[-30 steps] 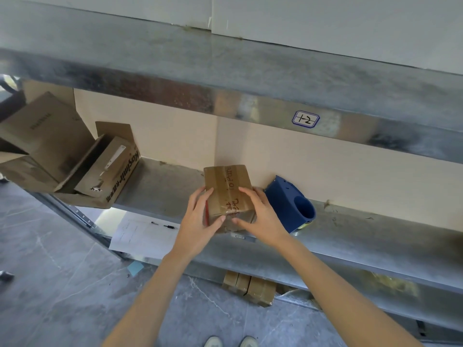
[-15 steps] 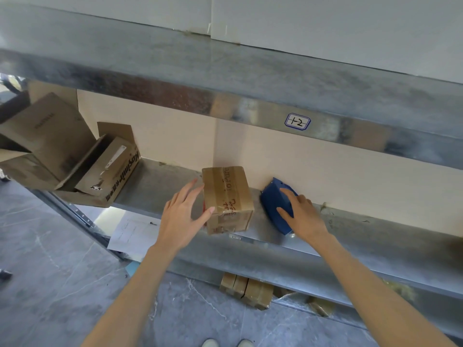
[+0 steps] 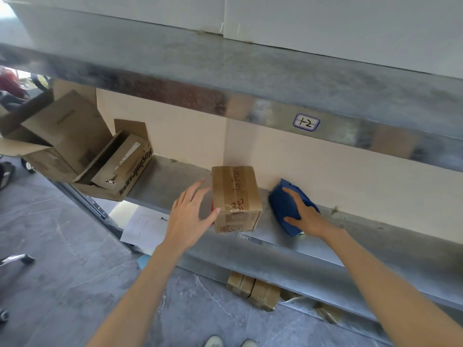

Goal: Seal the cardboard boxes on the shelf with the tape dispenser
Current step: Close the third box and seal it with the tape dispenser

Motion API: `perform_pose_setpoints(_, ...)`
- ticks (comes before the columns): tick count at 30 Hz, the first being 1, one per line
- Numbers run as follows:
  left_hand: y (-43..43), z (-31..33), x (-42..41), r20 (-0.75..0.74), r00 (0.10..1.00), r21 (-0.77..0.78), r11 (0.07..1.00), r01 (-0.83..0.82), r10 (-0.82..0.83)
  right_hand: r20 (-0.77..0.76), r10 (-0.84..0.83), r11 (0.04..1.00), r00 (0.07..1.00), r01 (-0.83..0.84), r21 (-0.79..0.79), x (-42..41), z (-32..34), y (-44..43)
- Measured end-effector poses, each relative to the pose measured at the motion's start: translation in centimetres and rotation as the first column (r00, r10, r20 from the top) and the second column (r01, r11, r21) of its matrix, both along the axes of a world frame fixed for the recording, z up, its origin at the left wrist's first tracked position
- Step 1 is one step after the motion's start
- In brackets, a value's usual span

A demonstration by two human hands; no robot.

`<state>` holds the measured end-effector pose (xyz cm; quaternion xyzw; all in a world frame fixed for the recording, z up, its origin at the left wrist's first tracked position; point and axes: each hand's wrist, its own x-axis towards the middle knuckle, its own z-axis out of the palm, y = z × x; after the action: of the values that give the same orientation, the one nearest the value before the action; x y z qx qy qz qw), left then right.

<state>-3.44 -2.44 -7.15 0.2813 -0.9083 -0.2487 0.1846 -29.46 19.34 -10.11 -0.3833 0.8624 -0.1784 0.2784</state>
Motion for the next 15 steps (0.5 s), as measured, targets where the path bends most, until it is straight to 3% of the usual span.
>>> perform_pose_setpoints(10, 0.2, 0.2, 0.1, -0.006, 1.0, 0.011, 1.0, 0.012, -0.012, 0.034, -0.029, 0.995, 0.999, 0.025, 0.094, -0.3, 1.4, -2.0)
perform_pose_setpoints(15, 0.1, 0.3, 0.3, -0.008, 1.0, 0.014, 1.0, 0.026, -0.026, -0.004, -0.112, 0.994, 0.994, 0.112, -0.009, 0.9, 1.5, -1.5)
